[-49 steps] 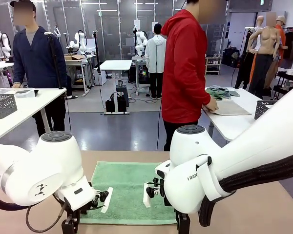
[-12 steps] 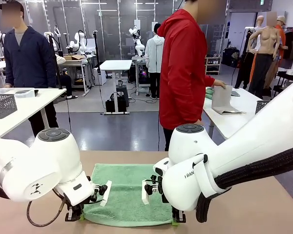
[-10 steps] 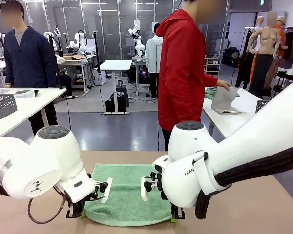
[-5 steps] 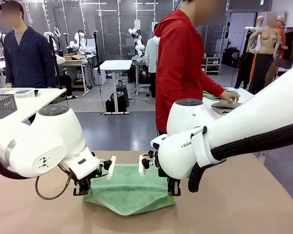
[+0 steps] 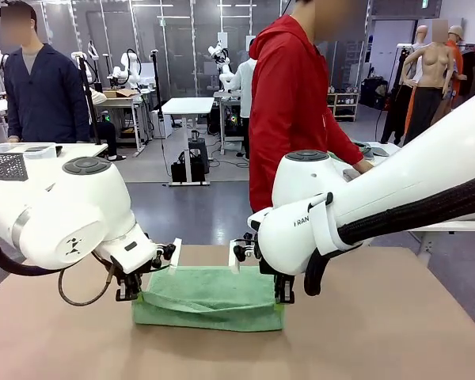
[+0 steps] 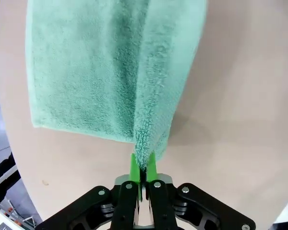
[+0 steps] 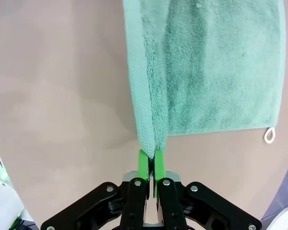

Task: Fold the towels and place them in the basket.
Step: When a person lays out a Towel with hook on the table, fold it in half twice.

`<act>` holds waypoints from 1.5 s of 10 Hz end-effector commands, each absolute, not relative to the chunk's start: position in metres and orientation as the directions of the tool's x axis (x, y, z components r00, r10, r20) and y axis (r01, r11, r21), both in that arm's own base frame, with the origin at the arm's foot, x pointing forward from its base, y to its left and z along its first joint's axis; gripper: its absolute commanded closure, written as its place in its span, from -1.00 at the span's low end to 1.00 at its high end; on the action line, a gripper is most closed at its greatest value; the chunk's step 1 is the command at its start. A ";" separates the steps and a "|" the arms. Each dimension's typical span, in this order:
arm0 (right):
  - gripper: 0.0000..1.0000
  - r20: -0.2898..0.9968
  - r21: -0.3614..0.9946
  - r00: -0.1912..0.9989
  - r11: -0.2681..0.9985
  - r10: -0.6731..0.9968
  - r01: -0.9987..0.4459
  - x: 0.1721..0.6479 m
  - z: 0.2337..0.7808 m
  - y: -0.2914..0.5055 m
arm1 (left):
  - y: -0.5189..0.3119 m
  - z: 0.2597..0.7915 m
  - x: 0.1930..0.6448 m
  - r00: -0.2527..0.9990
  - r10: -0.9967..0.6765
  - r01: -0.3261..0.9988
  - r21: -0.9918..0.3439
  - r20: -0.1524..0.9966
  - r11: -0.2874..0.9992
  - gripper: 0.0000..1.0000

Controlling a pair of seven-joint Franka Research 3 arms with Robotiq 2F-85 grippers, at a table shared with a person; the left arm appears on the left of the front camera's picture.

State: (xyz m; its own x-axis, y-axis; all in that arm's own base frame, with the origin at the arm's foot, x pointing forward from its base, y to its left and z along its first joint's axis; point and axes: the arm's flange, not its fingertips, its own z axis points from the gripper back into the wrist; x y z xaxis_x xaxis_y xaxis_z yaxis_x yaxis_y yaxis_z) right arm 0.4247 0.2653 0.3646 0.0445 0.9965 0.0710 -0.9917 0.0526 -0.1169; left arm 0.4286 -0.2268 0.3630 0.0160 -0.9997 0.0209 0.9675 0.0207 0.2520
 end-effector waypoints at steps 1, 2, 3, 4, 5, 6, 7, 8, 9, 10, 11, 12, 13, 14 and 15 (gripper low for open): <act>0.89 0.072 -0.115 0.044 0.052 0.996 -0.992 0.422 0.365 0.266 | -0.229 0.367 0.428 0.010 -1.000 0.964 0.265 0.028 0.017 0.89; 0.89 0.072 -0.115 0.044 0.052 0.996 -0.992 0.422 0.365 0.266 | -0.229 0.367 0.428 0.010 -1.000 0.964 0.265 0.028 0.017 0.89; 0.89 0.072 -0.115 0.044 0.052 0.996 -0.992 0.422 0.365 0.266 | -0.229 0.367 0.428 0.010 -1.000 0.964 0.265 0.028 0.017 0.89; 0.89 0.070 -0.115 0.042 0.050 0.997 -0.992 0.424 0.364 0.266 | -0.228 0.362 0.428 0.013 -1.000 0.968 0.251 0.021 0.018 0.89; 0.89 0.081 -0.123 0.045 0.055 0.996 -0.991 0.440 0.362 0.263 | -0.229 0.358 0.442 0.005 -0.999 0.971 0.240 0.046 0.016 0.89; 0.89 0.063 -0.152 0.055 0.064 0.996 -0.986 0.457 0.363 0.259 | -0.232 0.359 0.455 -0.026 -0.998 0.968 0.251 0.059 -0.011 0.89; 0.89 0.083 -0.162 0.037 0.050 0.996 -0.985 0.470 0.363 0.258 | -0.232 0.357 0.472 -0.046 -0.994 0.969 0.244 0.096 -0.021 0.89; 0.89 0.097 -0.161 0.023 0.038 0.995 -0.986 0.484 0.363 0.259 | -0.232 0.353 0.488 -0.044 -0.992 0.972 0.234 0.119 -0.015 0.89; 0.89 0.098 -0.154 0.012 0.027 0.995 -0.988 0.494 0.363 0.261 | -0.234 0.349 0.500 -0.040 -0.992 0.972 0.234 0.120 -0.011 0.89; 0.89 0.100 -0.152 0.002 0.017 0.995 -0.988 0.502 0.363 0.262 | -0.235 0.347 0.506 -0.025 -0.994 0.973 0.230 0.111 0.002 0.89; 0.89 0.097 -0.149 0.004 0.019 0.995 -0.989 0.511 0.363 0.262 | -0.235 0.347 0.513 -0.014 -0.994 0.972 0.237 0.109 0.013 0.89; 0.89 0.087 -0.166 0.006 0.020 0.996 -0.986 0.523 0.363 0.263 | -0.236 0.349 0.520 -0.008 -0.994 0.969 0.245 0.107 0.018 0.89; 0.89 0.079 -0.164 0.017 0.030 0.997 -0.986 0.530 0.362 0.263 | -0.235 0.351 0.527 0.002 -0.994 0.967 0.252 0.109 0.030 0.89; 0.89 0.077 -0.156 0.027 0.038 0.997 -0.987 0.533 0.363 0.262 | -0.234 0.355 0.536 0.008 -0.994 0.964 0.262 0.110 0.037 0.89; 0.89 0.069 -0.157 0.036 0.047 0.997 -0.987 0.537 0.363 0.260 | -0.231 0.358 0.540 0.023 -0.994 0.963 0.266 0.105 0.051 0.89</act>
State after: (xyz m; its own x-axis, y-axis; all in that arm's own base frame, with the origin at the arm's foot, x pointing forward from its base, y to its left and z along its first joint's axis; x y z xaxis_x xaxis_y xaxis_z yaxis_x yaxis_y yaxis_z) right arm 0.5312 0.2589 0.3611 0.0252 0.9954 0.0921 -0.9863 0.0397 -0.1599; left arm 0.5322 -0.2295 0.3547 0.0107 -0.9929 0.1188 0.9626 0.0424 0.2677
